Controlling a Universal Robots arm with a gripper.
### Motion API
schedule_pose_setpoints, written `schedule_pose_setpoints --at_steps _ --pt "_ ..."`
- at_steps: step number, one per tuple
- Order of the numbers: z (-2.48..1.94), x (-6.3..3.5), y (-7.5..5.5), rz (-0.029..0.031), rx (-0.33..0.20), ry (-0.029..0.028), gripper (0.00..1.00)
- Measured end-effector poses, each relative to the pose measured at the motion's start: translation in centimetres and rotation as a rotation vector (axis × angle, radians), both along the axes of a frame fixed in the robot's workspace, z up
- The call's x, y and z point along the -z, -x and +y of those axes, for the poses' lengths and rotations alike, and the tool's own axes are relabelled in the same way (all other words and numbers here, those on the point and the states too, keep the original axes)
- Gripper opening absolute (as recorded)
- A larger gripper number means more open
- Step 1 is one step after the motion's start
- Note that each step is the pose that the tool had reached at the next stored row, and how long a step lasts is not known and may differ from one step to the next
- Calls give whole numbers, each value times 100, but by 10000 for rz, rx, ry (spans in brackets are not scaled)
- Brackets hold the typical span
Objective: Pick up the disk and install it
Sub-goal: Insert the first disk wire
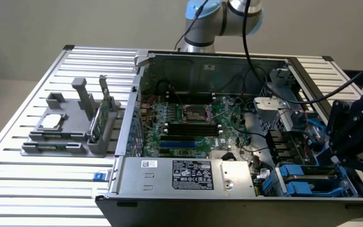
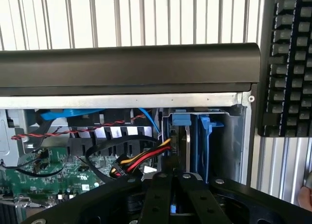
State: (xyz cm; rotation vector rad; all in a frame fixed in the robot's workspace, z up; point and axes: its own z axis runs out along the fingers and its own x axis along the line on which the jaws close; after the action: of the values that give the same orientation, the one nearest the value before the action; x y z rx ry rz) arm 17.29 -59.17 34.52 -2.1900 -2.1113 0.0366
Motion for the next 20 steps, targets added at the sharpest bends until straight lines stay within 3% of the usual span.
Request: schedule_pose_setpoints --at_steps 4,10,13,17,20 --pt "-45 19 0 -1 0 -139 11" --pt "-67 71 0 -42 0 -392 11" --pt "-79 79 0 -46 0 -490 11" --pt "-121 64 4 -45 1 -540 11" --pt "-142 31 27 -39 0 -545 11"
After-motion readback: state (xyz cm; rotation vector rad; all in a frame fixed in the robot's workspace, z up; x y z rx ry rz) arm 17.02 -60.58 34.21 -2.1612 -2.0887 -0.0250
